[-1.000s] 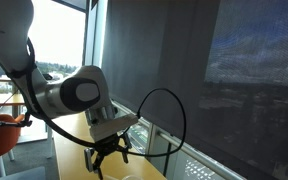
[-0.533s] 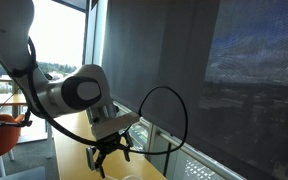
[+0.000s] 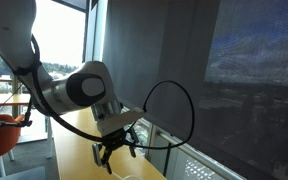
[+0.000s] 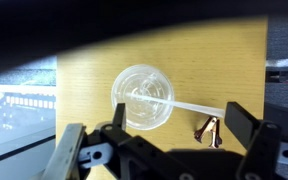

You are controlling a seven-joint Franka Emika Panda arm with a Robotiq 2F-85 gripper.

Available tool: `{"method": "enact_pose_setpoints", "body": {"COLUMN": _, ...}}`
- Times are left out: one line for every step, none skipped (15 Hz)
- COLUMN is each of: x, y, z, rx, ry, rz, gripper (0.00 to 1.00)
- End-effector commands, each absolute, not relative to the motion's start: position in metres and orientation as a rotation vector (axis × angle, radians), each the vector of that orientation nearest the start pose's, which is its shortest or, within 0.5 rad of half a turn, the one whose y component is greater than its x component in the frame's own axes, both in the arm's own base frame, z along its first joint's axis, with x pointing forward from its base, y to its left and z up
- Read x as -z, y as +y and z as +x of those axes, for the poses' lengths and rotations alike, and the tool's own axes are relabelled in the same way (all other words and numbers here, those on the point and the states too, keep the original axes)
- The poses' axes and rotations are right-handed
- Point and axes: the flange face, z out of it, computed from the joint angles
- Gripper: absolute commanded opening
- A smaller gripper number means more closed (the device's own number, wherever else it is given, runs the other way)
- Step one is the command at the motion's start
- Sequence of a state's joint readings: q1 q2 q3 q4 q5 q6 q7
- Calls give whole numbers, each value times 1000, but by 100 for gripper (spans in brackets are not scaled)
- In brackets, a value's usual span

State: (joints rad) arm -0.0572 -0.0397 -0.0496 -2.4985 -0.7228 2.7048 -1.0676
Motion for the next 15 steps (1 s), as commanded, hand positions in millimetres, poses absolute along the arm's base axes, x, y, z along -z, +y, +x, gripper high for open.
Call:
{"method": "enact_pose_setpoints", "body": {"x": -330, "y": -39, "z": 498, "rx": 10, "ry": 1881, "rz": 1896, "gripper": 100}}
{"method": "enact_pose_setpoints", "body": {"x": -333, "y": -43, "z": 503, "rx": 4, "ry": 1870, "rz": 1901, "gripper": 100}}
{"method": "enact_pose_setpoints", "body": {"x": -336, "y": -46, "z": 509, "rx": 0, "ry": 1859, "rz": 1906, "gripper": 100}}
{"method": "enact_pose_setpoints", "body": {"x": -339, "y": -50, "z": 516, "rx": -5, "ry": 1845, "rz": 1911, "gripper": 100}}
{"method": "enact_pose_setpoints", "body": {"x": -341, "y": -54, "z": 525, "rx": -9, "ry": 1831, "rz": 1918, "gripper": 100}}
{"method": "enact_pose_setpoints", "body": {"x": -344, "y": -58, "z": 532, "rx": -12, "ry": 1819, "rz": 1924, "gripper": 100}}
{"method": "enact_pose_setpoints", "body": {"x": -347, "y": -61, "z": 537, "rx": -16, "ry": 1807, "rz": 1931, "gripper": 100}}
{"method": "enact_pose_setpoints", "body": {"x": -349, "y": -61, "z": 539, "rx": -23, "ry": 1800, "rz": 1938, "gripper": 100}}
{"method": "enact_pose_setpoints", "body": {"x": -351, "y": -59, "z": 539, "rx": -29, "ry": 1797, "rz": 1938, "gripper": 100}}
{"method": "enact_pose_setpoints", "body": {"x": -351, "y": -55, "z": 537, "rx": -35, "ry": 1796, "rz": 1941, "gripper": 100}}
{"method": "enact_pose_setpoints", "body": {"x": -351, "y": -53, "z": 535, "rx": -38, "ry": 1799, "rz": 1941, "gripper": 100}}
{"method": "enact_pose_setpoints", "body": {"x": -350, "y": -50, "z": 530, "rx": -38, "ry": 1804, "rz": 1943, "gripper": 100}}
{"method": "enact_pose_setpoints", "body": {"x": -348, "y": -46, "z": 527, "rx": -37, "ry": 1812, "rz": 1943, "gripper": 100}}
{"method": "enact_pose_setpoints", "body": {"x": -345, "y": -42, "z": 520, "rx": -36, "ry": 1822, "rz": 1939, "gripper": 100}}
{"method": "enact_pose_setpoints", "body": {"x": -342, "y": -38, "z": 515, "rx": -33, "ry": 1833, "rz": 1936, "gripper": 100}}
